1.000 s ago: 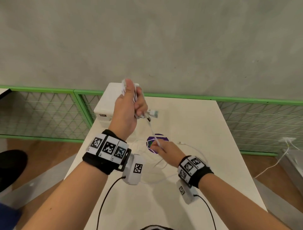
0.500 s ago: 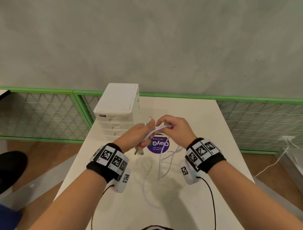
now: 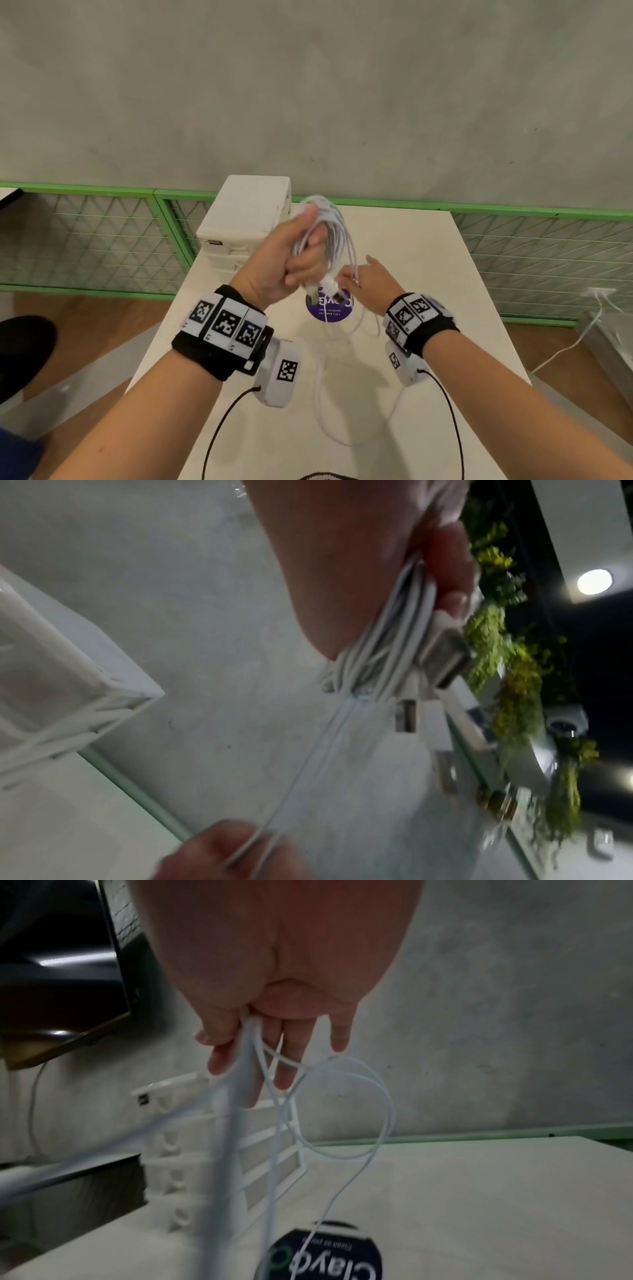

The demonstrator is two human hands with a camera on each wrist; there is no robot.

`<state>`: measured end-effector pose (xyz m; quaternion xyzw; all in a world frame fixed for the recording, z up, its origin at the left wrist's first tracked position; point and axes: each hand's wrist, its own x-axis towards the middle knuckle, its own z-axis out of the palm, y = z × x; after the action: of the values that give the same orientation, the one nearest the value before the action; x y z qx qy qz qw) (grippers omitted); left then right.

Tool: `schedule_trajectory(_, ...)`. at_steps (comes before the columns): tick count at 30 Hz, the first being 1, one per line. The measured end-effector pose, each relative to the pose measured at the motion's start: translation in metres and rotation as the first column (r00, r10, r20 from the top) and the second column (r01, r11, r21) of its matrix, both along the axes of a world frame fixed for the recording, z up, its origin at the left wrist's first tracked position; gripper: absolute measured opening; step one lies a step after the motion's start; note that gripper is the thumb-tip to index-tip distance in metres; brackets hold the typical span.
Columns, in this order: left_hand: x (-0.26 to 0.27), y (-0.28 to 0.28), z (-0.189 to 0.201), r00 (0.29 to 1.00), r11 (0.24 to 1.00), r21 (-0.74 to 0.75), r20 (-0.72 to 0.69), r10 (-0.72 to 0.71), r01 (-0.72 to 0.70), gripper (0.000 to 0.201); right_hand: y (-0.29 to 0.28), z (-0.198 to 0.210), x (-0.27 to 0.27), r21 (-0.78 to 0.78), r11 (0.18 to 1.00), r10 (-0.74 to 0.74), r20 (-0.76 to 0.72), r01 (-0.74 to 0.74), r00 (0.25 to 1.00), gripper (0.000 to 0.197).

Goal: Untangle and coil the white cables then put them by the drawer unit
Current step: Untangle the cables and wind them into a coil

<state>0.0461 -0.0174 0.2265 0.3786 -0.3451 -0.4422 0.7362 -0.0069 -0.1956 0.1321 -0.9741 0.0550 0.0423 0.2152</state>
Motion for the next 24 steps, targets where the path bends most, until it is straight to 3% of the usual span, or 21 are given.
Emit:
schedule_trajectory(3, -0.001, -0.009, 0.018, 0.961, 0.959, -0.083, -0.083, 0.263, -0.269, 0.052, 0.018, -0.015, -0.006, 0.104, 0.993, 0.061, -0.059, -0.055, 0.996, 0.029)
schedule_trajectory(7, 0.003, -0.021, 0.018, 0.795, 0.797, -0.051, -0.132, 0.592, -0.602, 0.041, 0.041, -0.016, -0.014, 0.26, 0.963, 0.093, -0.071, -0.071, 0.993, 0.019)
schedule_trajectory(9, 0.009, -0.022, 0.007, 0.661, 0.663, -0.028, 0.048, 0.748, -0.748, 0.034, 0.048, -0.016, -0.016, 0.316, 0.945, 0.107, -0.074, -0.078, 0.992, 0.013)
schedule_trajectory(11, 0.018, -0.019, -0.01, 0.465, 0.517, -0.056, 0.363, 0.808, -0.854, 0.029, 0.05, -0.013, -0.019, 0.394, 0.916, 0.08, -0.01, -0.069, 0.997, 0.011)
schedule_trajectory(13, 0.028, -0.015, -0.03, 0.3, 0.449, -0.081, 0.639, 0.709, -0.89, 0.025, 0.048, -0.006, -0.024, 0.469, 0.88, 0.034, 0.079, -0.067, 0.996, 0.009)
schedule_trajectory(15, 0.033, -0.012, -0.047, 0.244, 0.461, -0.007, 0.841, 0.482, -0.887, 0.024, 0.046, 0.003, -0.026, 0.484, 0.87, 0.007, 0.174, -0.091, 0.985, 0.01)
schedule_trajectory(17, 0.031, -0.012, -0.056, 0.267, 0.452, 0.16, 0.946, 0.184, -0.877, 0.035, 0.042, 0.009, -0.027, 0.485, 0.867, -0.008, 0.244, -0.115, 0.97, 0.015)
schedule_trajectory(19, 0.027, -0.008, -0.056, 0.438, 0.495, 0.38, 0.899, 0.003, -0.782, 0.049, 0.035, 0.013, -0.026, 0.511, 0.854, -0.048, 0.273, -0.102, 0.961, 0.015)
schedule_trajectory(21, 0.021, -0.003, -0.051, 0.642, 0.599, 0.562, 0.76, -0.101, -0.57, 0.063, 0.025, 0.016, -0.023, 0.495, 0.867, -0.089, 0.285, -0.066, 0.954, 0.006)
schedule_trajectory(22, 0.017, -0.002, -0.048, 0.697, 0.627, 0.617, 0.699, -0.16, -0.475, 0.063, 0.019, 0.017, -0.022, 0.46, 0.887, -0.1, 0.297, -0.05, 0.95, 0.005)
schedule_trajectory(24, 0.01, -0.002, -0.039, 0.705, 0.609, 0.674, 0.663, -0.25, -0.418, 0.049, 0.01, 0.017, -0.021, 0.359, 0.933, -0.104, 0.324, -0.02, 0.94, 0.011)
